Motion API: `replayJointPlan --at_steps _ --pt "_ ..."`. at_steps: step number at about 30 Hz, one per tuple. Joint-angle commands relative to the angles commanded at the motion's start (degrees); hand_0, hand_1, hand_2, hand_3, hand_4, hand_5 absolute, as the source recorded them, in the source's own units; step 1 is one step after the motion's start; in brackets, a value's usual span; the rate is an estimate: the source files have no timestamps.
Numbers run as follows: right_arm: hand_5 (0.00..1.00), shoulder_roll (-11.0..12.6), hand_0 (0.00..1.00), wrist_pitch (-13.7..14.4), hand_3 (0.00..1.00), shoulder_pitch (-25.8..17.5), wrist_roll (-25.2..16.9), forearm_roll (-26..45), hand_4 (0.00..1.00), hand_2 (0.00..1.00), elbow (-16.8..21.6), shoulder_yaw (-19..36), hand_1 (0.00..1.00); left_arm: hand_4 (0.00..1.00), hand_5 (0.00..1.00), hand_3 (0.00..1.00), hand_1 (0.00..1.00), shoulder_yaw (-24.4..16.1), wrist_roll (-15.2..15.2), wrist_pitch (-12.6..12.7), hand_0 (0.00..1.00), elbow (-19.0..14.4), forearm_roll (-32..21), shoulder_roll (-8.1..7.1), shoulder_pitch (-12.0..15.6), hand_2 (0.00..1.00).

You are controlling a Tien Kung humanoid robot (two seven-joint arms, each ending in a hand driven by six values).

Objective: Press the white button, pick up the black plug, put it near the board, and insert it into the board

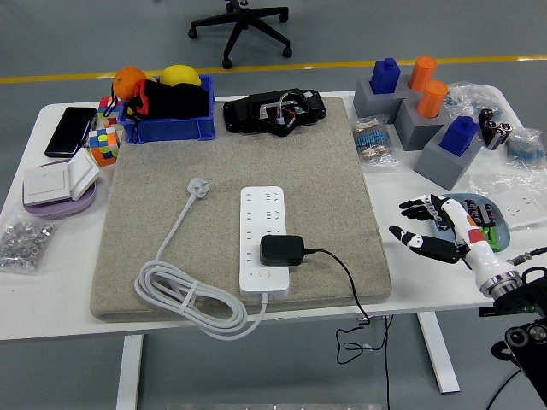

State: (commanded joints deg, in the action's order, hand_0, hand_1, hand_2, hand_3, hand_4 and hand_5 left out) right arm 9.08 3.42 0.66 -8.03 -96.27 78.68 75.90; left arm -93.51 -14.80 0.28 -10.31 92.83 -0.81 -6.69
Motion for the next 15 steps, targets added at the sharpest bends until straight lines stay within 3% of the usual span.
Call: replayJointPlan --at_steps 15 --pt "0.328 -0.2 0.666 0.0 0.599 0.1 0.0 0.0 0.860 0.577 -0.1 0.7 0.603 0.599 0.256 0.577 0.496 0.1 0.2 0.1 0.465 0.0 -0.3 -0.07 -0.2 0.511"
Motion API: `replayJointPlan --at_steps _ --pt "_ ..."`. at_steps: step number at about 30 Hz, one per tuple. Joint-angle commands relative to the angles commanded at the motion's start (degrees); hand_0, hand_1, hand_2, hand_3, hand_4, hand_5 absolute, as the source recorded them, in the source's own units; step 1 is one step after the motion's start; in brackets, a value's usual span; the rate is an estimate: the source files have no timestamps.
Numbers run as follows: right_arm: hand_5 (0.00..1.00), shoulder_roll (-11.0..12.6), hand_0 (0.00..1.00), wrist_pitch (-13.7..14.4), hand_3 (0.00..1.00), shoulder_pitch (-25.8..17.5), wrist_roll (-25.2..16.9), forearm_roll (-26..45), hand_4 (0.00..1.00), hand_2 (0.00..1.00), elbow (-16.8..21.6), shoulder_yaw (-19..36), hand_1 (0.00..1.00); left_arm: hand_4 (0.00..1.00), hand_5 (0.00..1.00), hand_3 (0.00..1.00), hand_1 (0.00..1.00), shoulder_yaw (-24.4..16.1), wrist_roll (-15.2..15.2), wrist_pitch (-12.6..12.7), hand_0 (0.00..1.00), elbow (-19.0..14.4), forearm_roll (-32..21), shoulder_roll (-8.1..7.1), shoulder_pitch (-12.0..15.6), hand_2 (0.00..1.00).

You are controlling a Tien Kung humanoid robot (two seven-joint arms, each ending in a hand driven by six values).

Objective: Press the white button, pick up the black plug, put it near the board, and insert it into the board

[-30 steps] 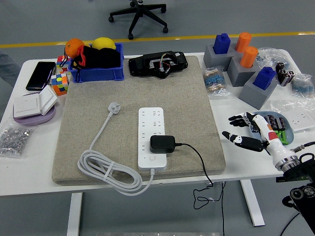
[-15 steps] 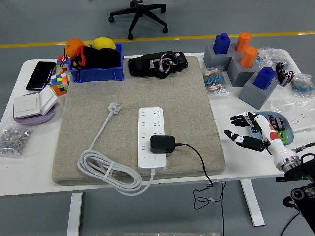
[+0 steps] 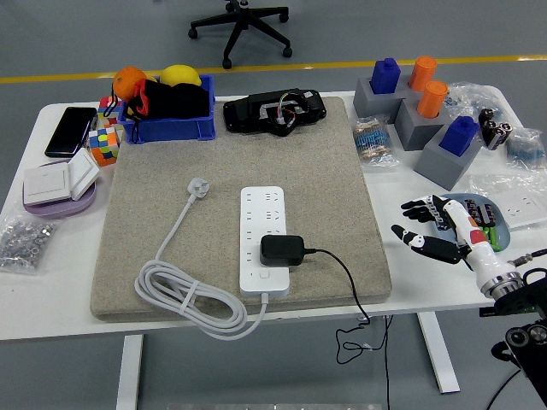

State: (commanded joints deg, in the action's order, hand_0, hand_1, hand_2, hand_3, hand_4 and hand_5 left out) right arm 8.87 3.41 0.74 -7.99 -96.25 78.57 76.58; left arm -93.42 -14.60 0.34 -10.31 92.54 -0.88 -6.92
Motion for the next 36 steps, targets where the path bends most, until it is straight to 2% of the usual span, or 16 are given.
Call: replayJointPlan --at_steps 36 --pt "0.323 -0.6 0.664 -0.4 0.598 -0.4 0.1 2.2 0.852 0.575 0.7 1.4 0.598 0.597 0.260 0.577 0.496 0.3 0.1 0.0 0.467 0.0 -0.2 0.53 -1.1 0.512"
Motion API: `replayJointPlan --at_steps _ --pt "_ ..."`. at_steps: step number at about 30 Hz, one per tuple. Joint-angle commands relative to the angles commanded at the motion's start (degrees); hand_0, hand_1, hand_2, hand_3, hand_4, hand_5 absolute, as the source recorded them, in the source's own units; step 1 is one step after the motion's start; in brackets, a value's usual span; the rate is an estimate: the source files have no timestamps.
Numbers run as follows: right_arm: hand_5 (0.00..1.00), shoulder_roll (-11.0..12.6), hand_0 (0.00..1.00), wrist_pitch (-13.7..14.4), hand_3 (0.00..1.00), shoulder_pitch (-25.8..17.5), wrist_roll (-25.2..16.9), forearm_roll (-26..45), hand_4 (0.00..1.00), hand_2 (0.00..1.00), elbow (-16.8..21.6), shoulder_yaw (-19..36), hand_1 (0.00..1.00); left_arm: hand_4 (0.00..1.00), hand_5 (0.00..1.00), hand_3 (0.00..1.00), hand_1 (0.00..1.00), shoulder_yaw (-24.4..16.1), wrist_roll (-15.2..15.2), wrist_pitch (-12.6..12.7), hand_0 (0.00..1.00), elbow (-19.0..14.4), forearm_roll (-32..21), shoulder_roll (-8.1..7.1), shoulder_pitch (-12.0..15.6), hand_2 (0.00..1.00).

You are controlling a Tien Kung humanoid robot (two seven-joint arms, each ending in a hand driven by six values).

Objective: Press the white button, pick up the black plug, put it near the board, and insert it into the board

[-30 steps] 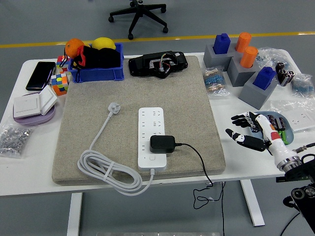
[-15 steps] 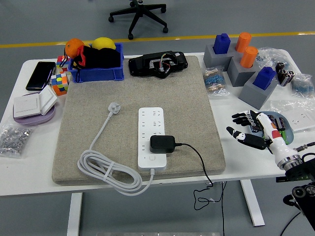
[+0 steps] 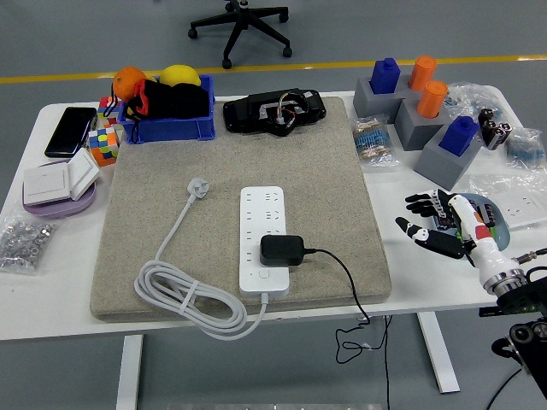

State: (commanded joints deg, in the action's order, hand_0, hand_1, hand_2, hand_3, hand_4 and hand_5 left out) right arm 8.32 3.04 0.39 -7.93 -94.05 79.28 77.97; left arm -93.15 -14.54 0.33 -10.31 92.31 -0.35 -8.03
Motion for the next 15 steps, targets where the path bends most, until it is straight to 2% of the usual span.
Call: replayJointPlan --at_steps 6,15 --pt "0.325 -0.1 0.663 0.1 0.597 0.1 -0.2 -0.5 0.851 0.574 0.2 0.1 0.598 0.597 0.260 0.577 0.496 0.0 0.1 0.0 0.466 0.0 -0.2 0.34 0.1 0.512" --pt "0.325 -0.2 0.663 0.3 0.597 -0.3 -0.7 -0.4 0.850 0.574 0.3 0.5 0.598 0.597 0.260 0.577 0.496 0.0 0.0 -0.1 0.466 0.0 0.4 -0.01 -0.1 0.512"
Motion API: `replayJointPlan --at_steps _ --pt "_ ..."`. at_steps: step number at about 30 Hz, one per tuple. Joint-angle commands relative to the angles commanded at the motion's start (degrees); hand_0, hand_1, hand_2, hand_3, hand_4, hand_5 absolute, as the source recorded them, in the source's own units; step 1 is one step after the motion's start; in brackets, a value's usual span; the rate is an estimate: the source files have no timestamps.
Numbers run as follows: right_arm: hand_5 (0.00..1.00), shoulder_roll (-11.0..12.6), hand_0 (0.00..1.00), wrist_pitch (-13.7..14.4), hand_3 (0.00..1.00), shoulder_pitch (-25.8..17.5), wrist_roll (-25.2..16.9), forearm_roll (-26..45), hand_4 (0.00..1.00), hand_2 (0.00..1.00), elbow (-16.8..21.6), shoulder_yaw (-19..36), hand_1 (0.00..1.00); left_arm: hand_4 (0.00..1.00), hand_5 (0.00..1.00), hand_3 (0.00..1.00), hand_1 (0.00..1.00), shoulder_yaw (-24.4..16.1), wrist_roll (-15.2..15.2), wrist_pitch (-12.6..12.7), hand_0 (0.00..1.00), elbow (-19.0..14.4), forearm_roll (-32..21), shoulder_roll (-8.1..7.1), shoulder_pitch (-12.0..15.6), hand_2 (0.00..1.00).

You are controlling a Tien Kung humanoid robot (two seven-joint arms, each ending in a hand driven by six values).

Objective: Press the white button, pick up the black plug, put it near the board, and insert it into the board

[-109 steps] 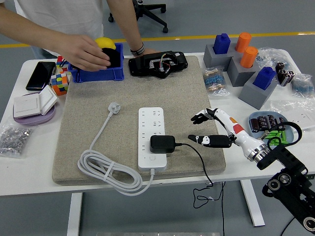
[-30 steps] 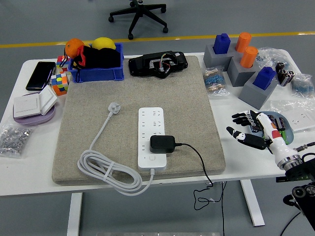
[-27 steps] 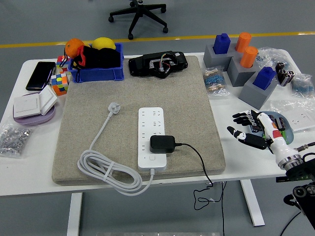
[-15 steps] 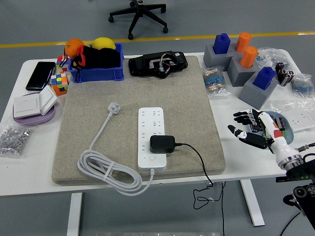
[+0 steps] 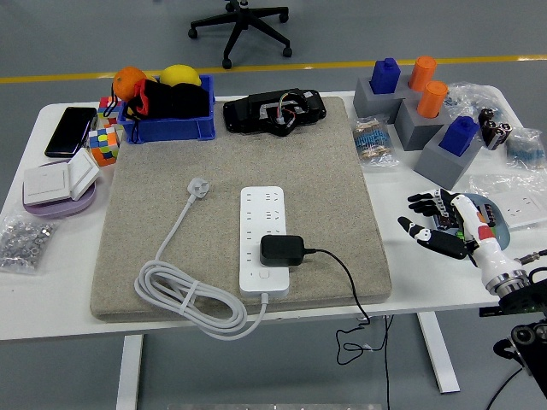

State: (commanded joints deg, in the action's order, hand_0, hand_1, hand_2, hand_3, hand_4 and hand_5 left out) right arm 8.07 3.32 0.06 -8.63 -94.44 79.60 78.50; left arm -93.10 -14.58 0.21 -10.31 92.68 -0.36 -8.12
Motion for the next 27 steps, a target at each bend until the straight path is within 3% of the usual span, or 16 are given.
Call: replayJointPlan --at_steps 27 --pt "0.322 0.0 0.662 0.0 0.595 -0.7 -0.2 -0.1 0.847 0.572 0.0 -0.4 0.595 0.597 0.259 0.578 0.496 0.1 -0.4 -0.3 0.466 0.0 1.5 -0.29 0.6 0.512"
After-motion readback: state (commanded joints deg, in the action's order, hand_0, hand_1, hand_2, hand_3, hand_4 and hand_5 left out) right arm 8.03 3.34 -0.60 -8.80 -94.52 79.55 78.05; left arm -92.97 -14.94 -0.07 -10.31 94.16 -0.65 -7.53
